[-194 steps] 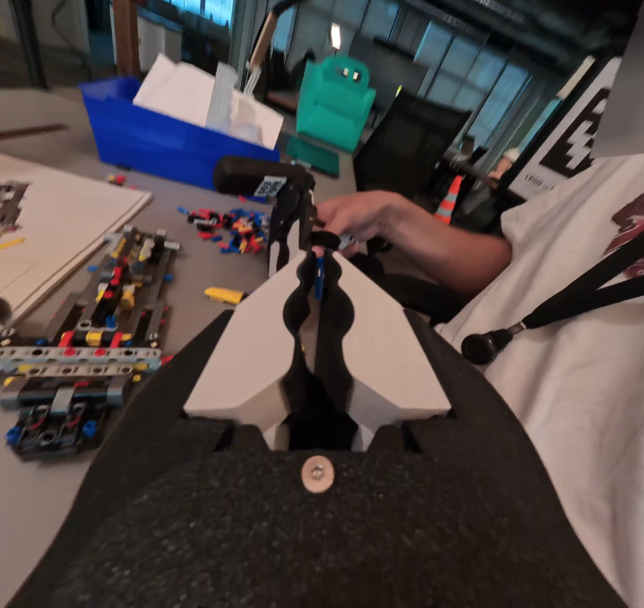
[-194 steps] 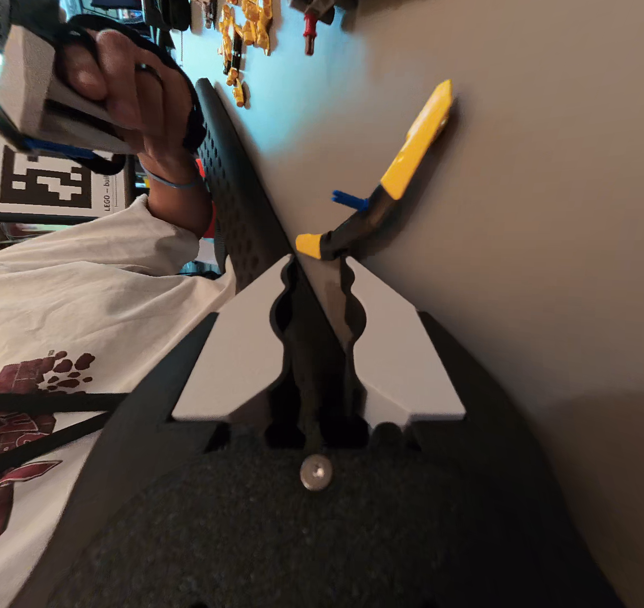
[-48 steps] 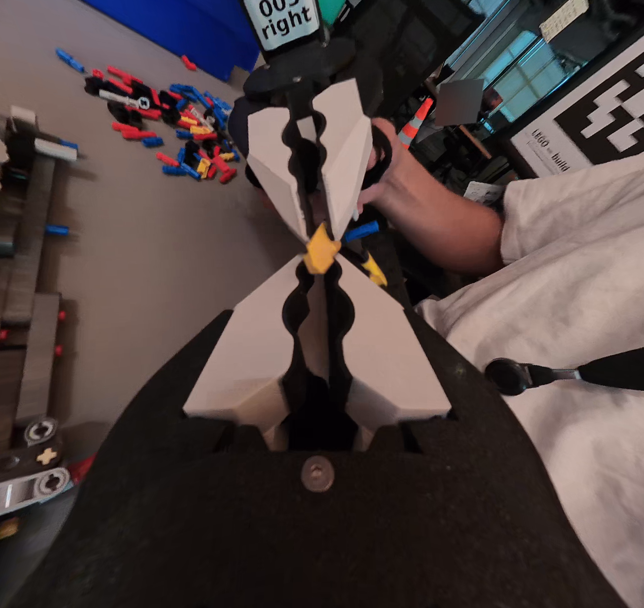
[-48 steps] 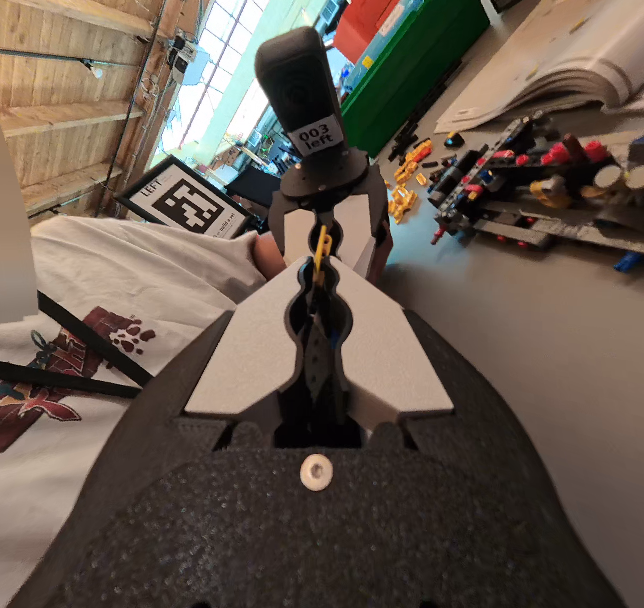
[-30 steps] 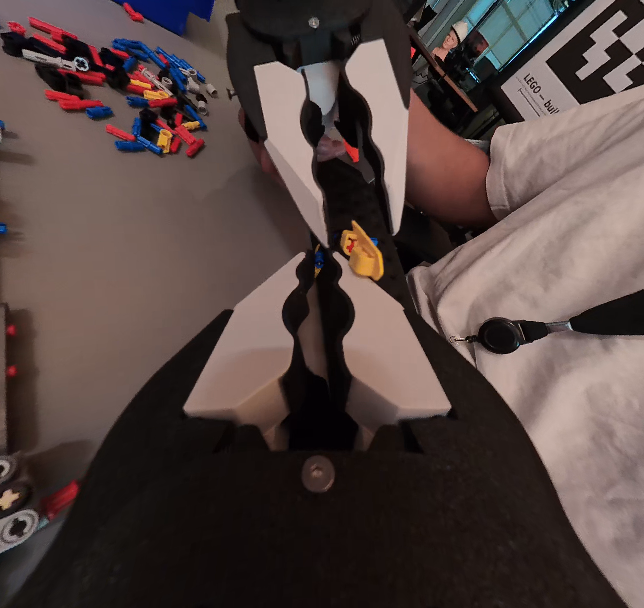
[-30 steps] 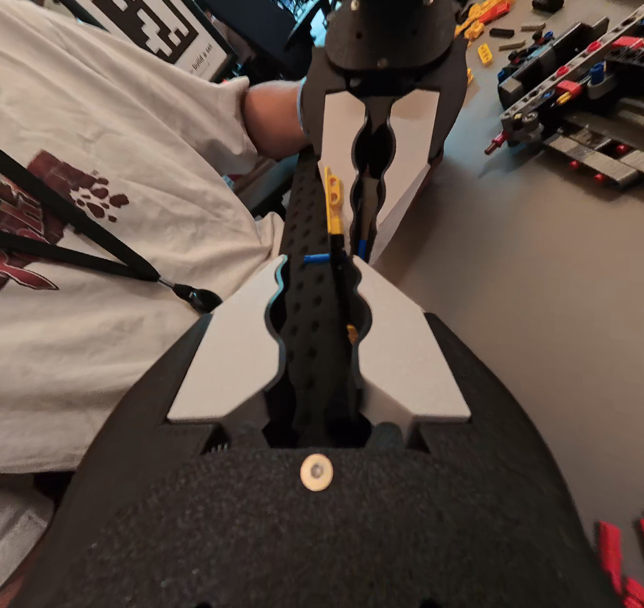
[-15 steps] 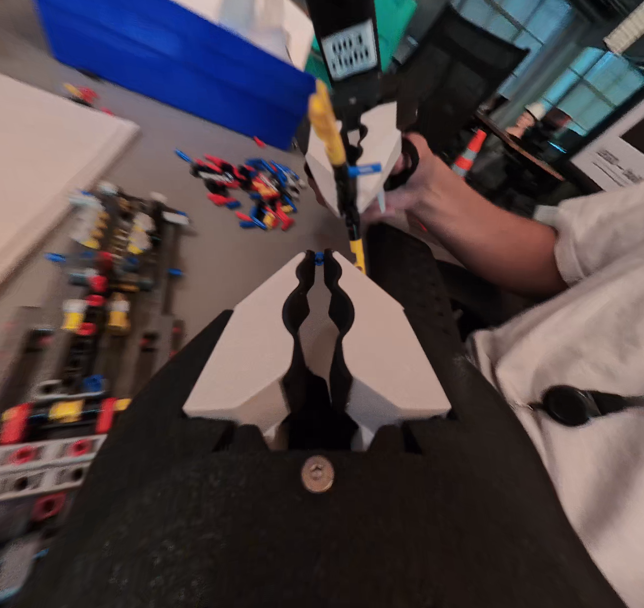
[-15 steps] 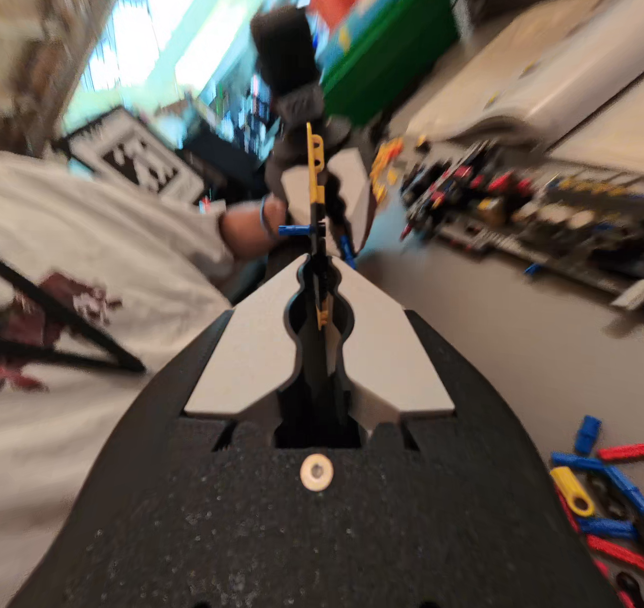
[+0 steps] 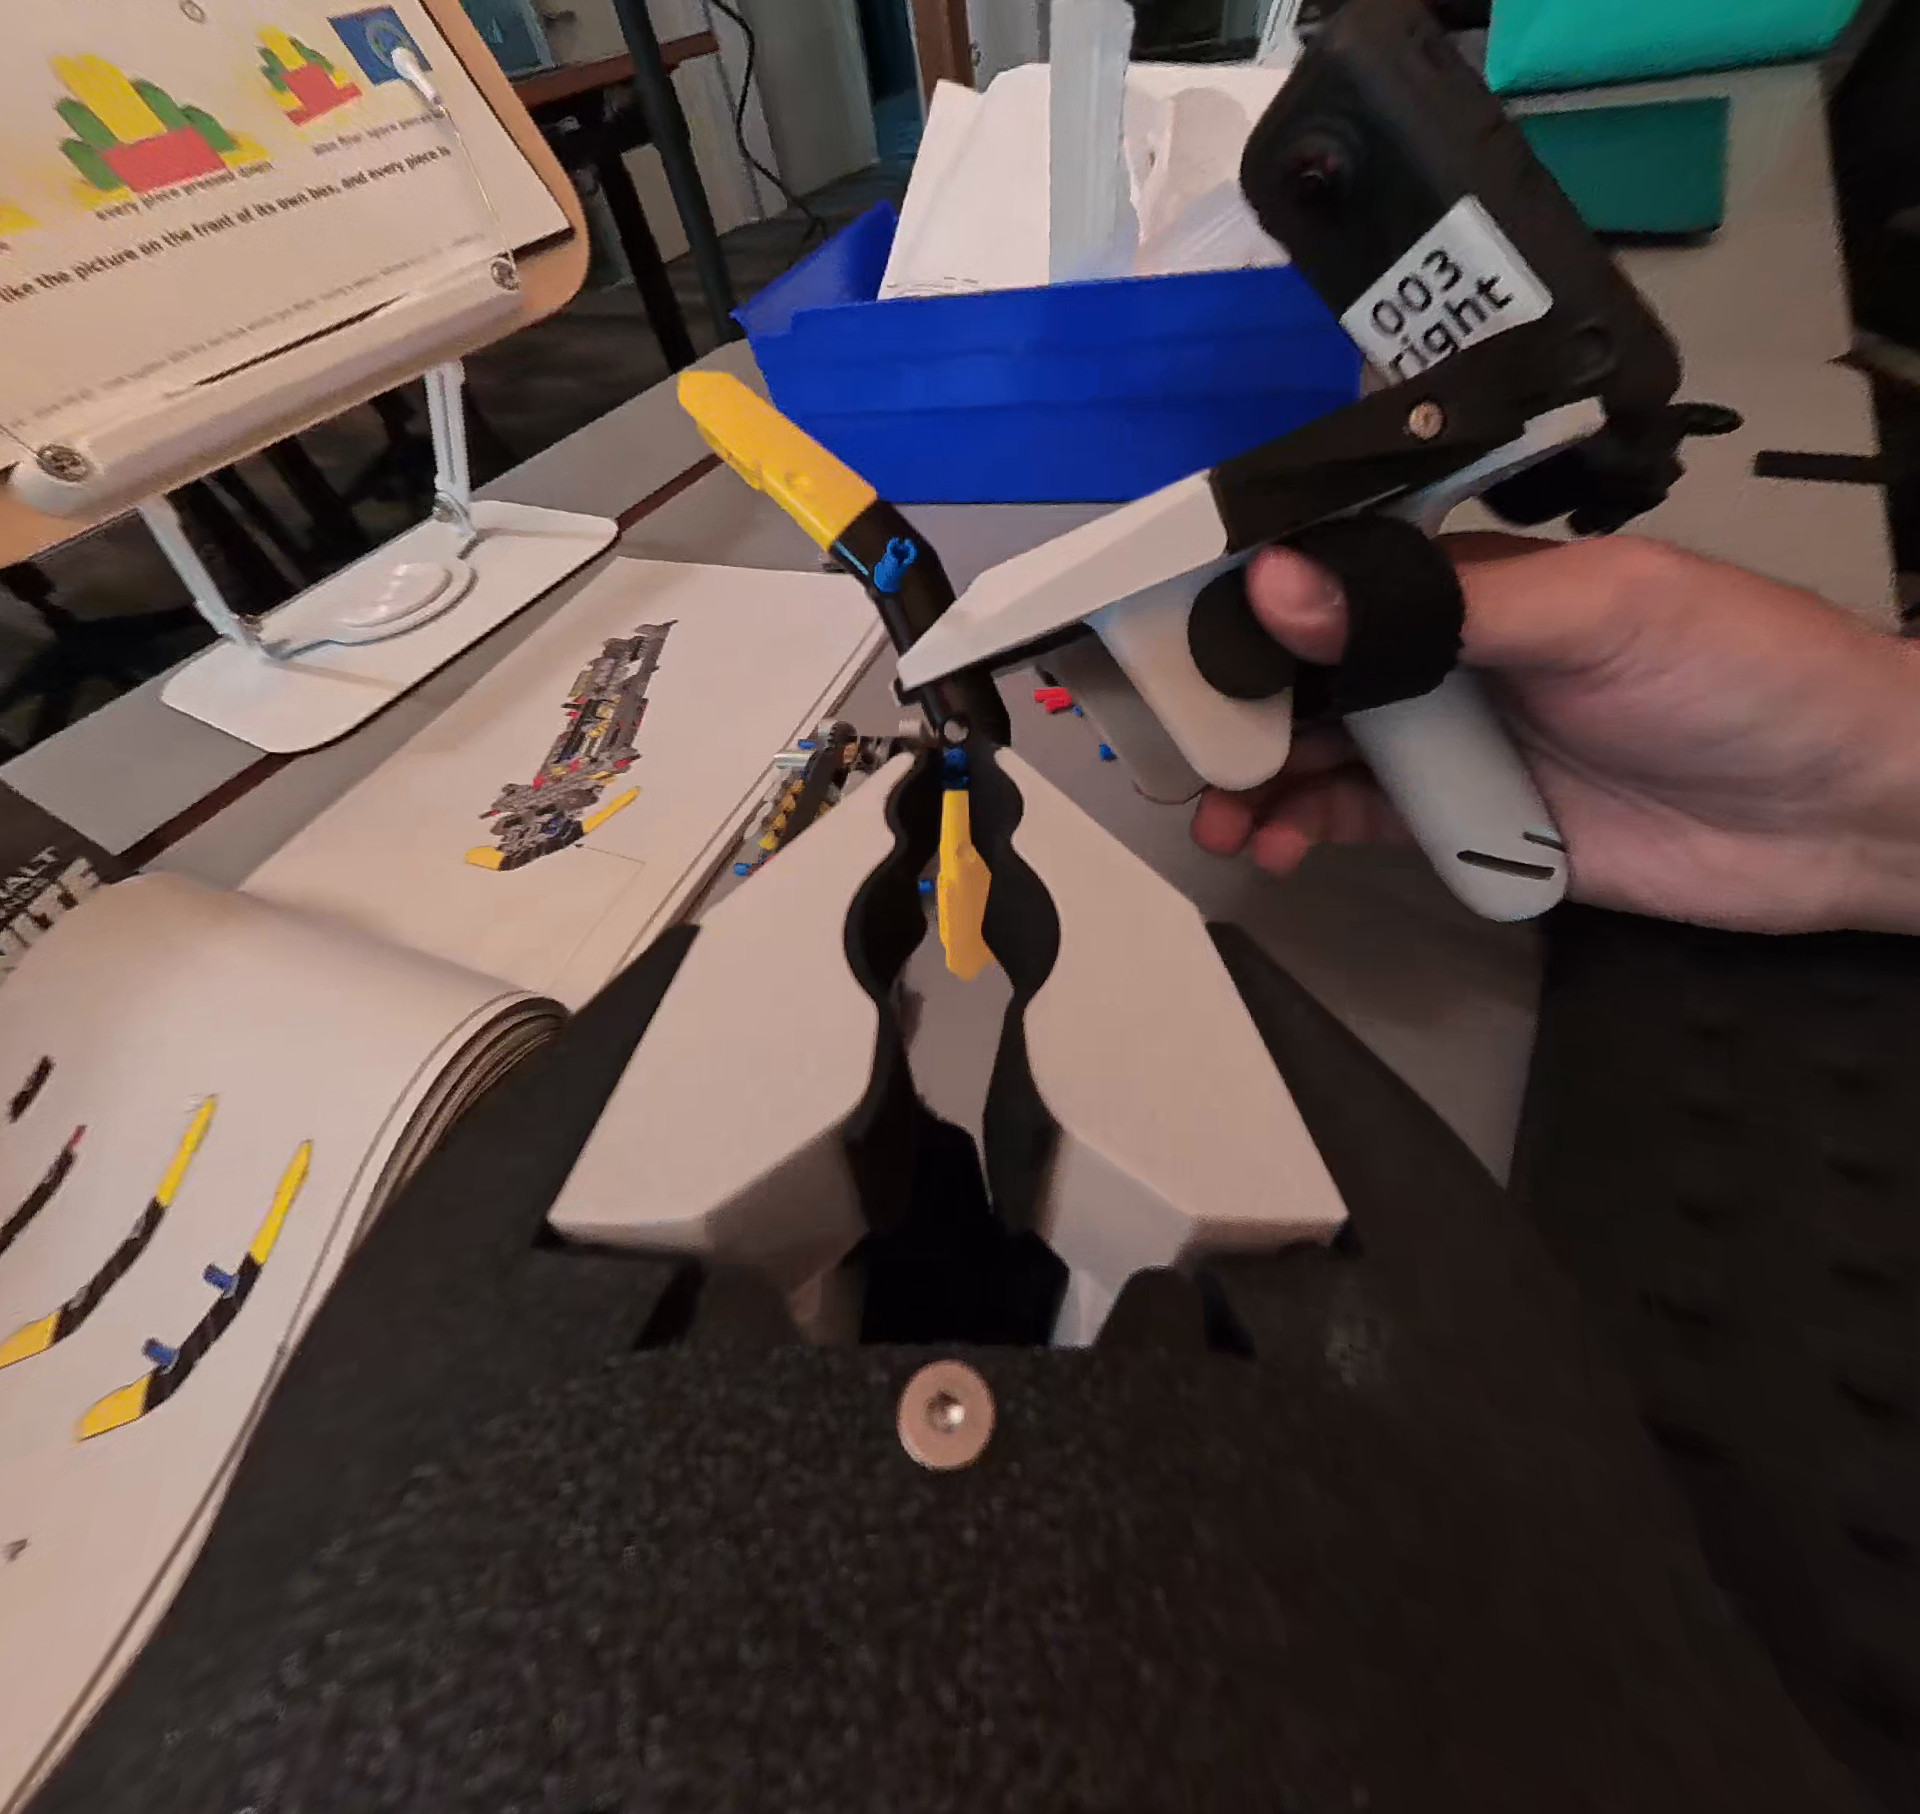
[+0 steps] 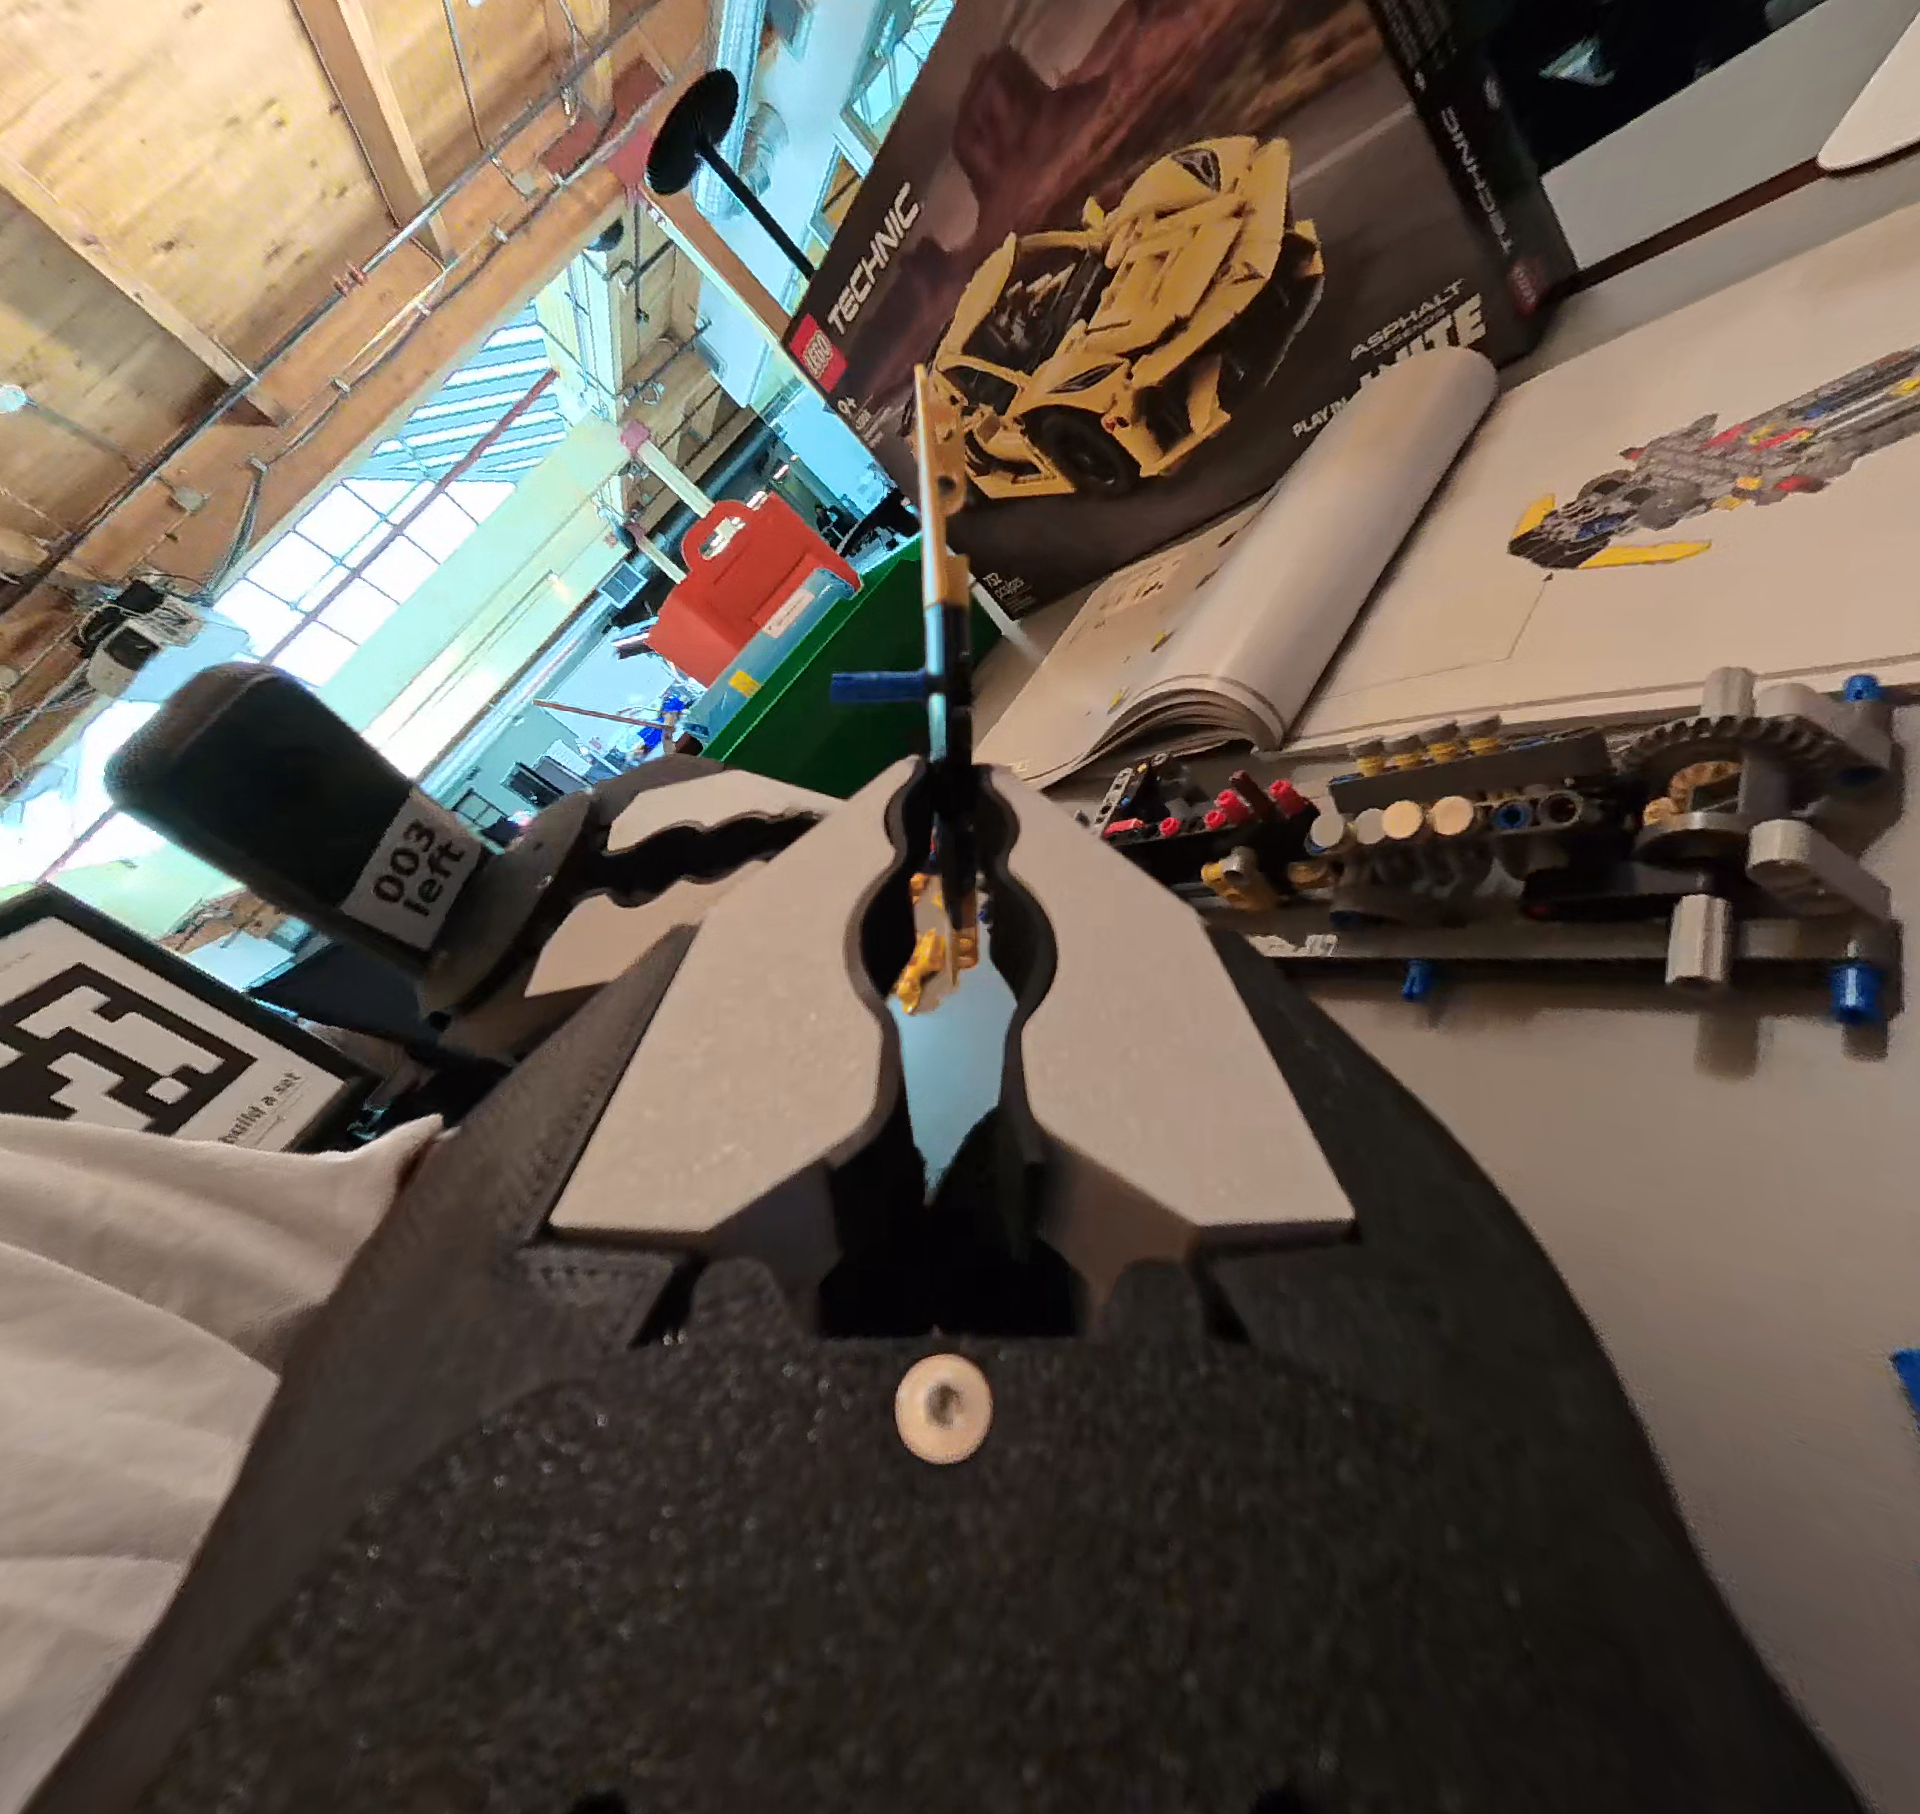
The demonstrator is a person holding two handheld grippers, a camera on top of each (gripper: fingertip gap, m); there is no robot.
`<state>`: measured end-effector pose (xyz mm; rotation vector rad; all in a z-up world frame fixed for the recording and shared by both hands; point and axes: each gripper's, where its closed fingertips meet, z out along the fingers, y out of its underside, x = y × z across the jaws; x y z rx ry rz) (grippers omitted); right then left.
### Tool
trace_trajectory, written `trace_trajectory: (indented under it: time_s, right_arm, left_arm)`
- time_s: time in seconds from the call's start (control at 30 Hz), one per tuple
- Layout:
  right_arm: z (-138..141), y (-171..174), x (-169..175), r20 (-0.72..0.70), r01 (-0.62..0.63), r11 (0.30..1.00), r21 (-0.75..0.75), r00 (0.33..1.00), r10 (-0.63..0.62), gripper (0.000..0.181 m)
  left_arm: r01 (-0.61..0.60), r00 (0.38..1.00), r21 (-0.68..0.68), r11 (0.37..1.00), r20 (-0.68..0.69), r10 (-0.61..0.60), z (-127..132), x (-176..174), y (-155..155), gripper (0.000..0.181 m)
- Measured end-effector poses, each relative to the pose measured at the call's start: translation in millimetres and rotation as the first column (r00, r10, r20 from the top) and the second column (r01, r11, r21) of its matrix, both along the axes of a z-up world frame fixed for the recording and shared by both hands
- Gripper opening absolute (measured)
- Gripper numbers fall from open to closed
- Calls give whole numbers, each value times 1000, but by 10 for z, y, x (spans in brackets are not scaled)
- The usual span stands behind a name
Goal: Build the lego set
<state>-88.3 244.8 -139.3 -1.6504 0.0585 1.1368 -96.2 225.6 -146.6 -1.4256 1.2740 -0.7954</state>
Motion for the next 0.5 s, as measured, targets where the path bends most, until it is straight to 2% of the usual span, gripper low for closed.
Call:
trace_trajectory:
  time_s: [0.13,0.33,0.5]
  right_arm:
    - [-21,3,8,-38,-12,1000,-16,999,12,5]
    - [-48,15,20,-9,7,1000,-18,1000,-7,6]
    - [-61,29,14,36,26,1000,-2,999,-26,5]
  left_arm:
    - [-37,999,60,997,-15,38,-10,10,19,3]
    - [-93,995,111,989,-38,97,-42,44,70,2]
    - [-106,994,79,991,-24,108,-50,56,97,3]
